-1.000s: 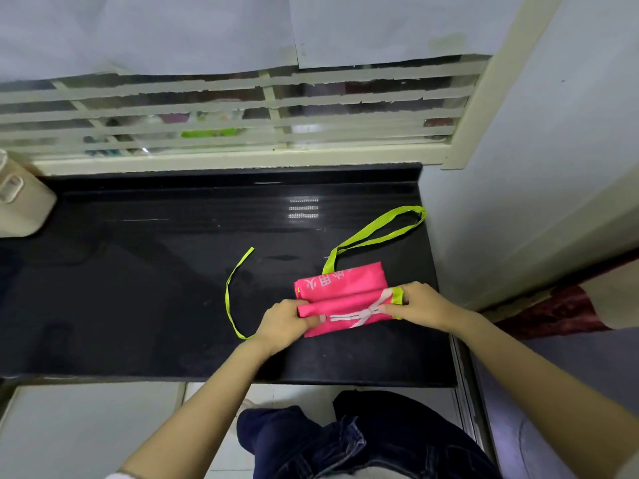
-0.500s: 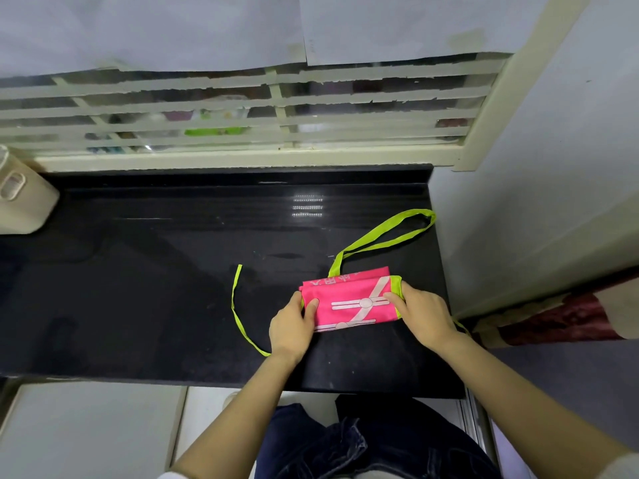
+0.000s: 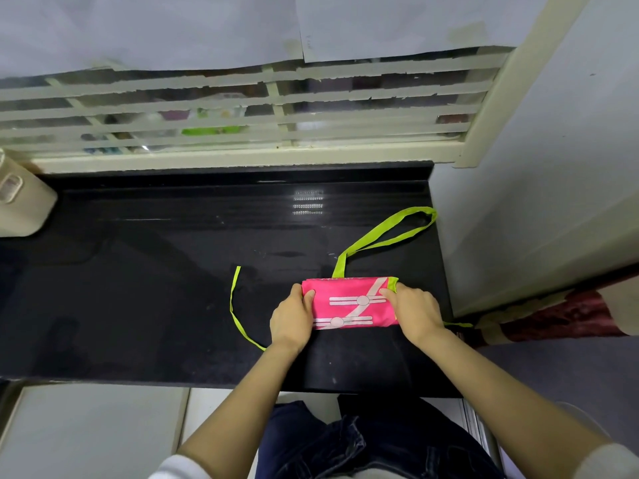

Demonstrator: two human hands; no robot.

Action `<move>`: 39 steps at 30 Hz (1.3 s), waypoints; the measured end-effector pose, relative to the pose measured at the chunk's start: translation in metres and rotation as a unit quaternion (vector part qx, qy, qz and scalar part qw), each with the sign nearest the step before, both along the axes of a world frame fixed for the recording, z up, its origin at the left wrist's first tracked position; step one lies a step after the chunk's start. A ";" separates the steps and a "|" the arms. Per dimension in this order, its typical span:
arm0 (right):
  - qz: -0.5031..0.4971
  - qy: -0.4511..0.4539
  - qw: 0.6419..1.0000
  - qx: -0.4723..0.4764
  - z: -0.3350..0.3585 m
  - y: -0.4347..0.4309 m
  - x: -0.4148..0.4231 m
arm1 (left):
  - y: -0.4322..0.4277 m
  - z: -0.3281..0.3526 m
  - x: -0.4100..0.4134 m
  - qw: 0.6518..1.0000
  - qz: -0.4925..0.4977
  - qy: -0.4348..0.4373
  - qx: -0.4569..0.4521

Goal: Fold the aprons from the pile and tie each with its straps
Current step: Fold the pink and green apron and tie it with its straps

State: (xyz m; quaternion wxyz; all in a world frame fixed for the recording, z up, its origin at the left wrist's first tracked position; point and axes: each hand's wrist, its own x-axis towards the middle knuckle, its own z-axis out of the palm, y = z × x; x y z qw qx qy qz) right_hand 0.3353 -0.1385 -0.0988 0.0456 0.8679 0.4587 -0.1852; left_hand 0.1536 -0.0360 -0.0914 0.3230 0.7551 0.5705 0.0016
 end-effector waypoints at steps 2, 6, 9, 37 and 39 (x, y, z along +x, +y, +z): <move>-0.008 0.004 1.000 0.013 0.001 -0.004 -0.004 | 0.000 0.001 -0.003 1.000 -0.005 0.007 0.016; -0.040 0.123 0.988 0.082 0.001 -0.015 -0.006 | 0.001 0.002 -0.010 0.999 -0.014 0.022 0.032; -0.046 0.159 0.984 0.064 0.001 -0.015 -0.005 | 0.002 0.002 -0.008 0.998 -0.034 0.048 0.030; 0.220 0.076 0.970 0.067 0.010 -0.034 -0.030 | -0.025 -0.033 -0.016 0.888 -0.387 0.143 0.204; 0.238 0.045 0.967 0.079 0.003 -0.035 -0.034 | -0.014 -0.033 -0.017 0.868 -0.420 0.147 0.222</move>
